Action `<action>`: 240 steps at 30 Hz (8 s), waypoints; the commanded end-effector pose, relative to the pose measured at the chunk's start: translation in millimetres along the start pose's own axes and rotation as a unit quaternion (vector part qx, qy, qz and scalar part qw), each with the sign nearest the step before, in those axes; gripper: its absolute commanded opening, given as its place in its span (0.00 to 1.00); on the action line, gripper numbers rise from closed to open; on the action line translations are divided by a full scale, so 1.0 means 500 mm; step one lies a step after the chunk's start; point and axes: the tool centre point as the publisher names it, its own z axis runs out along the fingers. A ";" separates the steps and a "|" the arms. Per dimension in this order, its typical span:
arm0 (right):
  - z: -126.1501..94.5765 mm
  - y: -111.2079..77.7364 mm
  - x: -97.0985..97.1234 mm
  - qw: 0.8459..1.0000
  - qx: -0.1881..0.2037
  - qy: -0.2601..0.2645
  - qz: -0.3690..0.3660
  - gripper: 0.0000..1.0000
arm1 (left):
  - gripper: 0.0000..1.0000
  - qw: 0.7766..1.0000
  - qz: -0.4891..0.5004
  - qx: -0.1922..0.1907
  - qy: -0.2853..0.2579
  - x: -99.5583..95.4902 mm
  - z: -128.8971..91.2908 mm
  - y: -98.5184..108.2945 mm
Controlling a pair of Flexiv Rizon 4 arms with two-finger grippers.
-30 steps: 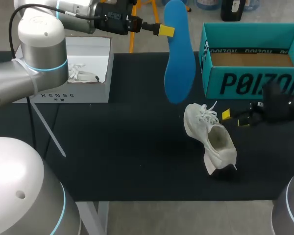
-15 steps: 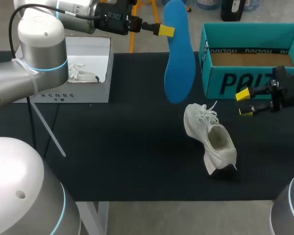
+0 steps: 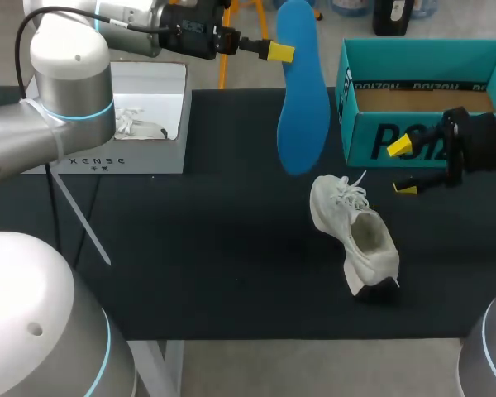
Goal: Take the shoe out of the shoebox, open the shoe tongue, remove and reinsert the insole, then place the shoe into the shoebox
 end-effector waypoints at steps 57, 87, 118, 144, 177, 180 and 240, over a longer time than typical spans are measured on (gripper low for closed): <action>0.091 -0.057 0.124 0.989 0.100 0.084 0.067 1.00 | 0.00 1.000 0.000 0.000 0.000 0.000 0.001 0.000; 0.091 -0.057 0.124 0.989 0.100 0.084 0.067 1.00 | 0.00 0.903 0.410 -0.117 -0.058 0.073 0.054 0.248; 0.091 -0.057 0.124 0.989 0.100 0.084 0.067 1.00 | 0.00 0.806 0.565 -0.161 -0.064 0.068 0.246 0.250; 0.091 -0.057 0.124 0.989 0.100 0.084 0.067 0.00 | 0.00 0.774 0.606 -0.166 -0.079 0.078 0.265 0.245; 0.091 -0.057 0.124 0.989 0.100 0.084 0.067 0.00 | 1.00 0.837 0.365 -0.400 0.080 -0.049 0.075 0.235; 0.091 -0.057 0.124 0.989 0.100 0.084 0.067 0.00 | 1.00 0.831 0.368 -0.410 0.079 -0.050 0.080 0.230; 0.138 -0.124 0.074 0.993 0.067 0.077 0.051 0.00 | 1.00 0.593 0.551 -0.564 0.165 -0.080 0.126 0.106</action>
